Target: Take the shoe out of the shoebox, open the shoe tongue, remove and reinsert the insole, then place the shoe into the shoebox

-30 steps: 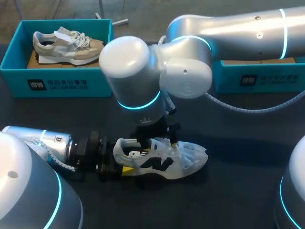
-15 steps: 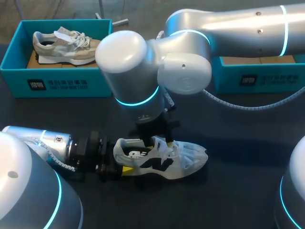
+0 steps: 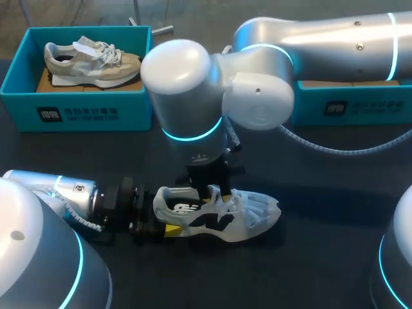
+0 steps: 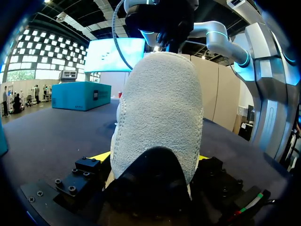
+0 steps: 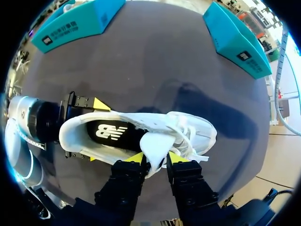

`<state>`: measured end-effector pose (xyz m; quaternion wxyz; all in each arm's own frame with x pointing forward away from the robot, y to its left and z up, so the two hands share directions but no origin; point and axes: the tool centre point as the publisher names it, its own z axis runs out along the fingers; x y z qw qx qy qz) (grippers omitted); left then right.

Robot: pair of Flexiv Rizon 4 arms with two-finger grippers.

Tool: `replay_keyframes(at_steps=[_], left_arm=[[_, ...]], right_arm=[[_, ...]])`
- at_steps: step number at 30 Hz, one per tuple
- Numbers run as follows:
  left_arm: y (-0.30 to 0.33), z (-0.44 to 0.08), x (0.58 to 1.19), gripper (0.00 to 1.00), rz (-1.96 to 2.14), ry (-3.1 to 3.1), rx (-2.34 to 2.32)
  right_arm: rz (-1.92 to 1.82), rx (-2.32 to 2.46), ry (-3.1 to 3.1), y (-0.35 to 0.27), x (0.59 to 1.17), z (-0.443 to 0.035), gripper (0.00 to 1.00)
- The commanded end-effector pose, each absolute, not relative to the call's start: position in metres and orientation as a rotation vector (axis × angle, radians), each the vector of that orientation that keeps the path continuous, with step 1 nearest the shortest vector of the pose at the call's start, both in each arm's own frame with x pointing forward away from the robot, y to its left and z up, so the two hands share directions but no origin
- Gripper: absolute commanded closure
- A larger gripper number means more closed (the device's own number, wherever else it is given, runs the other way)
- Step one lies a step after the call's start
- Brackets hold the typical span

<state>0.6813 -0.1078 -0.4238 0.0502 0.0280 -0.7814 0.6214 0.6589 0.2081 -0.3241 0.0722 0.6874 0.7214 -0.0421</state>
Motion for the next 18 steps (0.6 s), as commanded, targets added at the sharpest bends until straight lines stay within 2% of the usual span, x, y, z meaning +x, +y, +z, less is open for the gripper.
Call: replay_keyframes(at_steps=[1, 18], left_arm=[[-0.107, -0.426, 0.682, 1.00, 1.889, -2.381, 0.086], [-0.107, -0.426, 0.682, 1.00, 1.889, -2.381, 0.086]], right_arm=[[-0.115, 2.078, 2.163, 0.205, 0.657, -0.321, 1.00], [-0.051, 2.261, 2.039, 0.189, 0.652, -0.313, 1.00]])
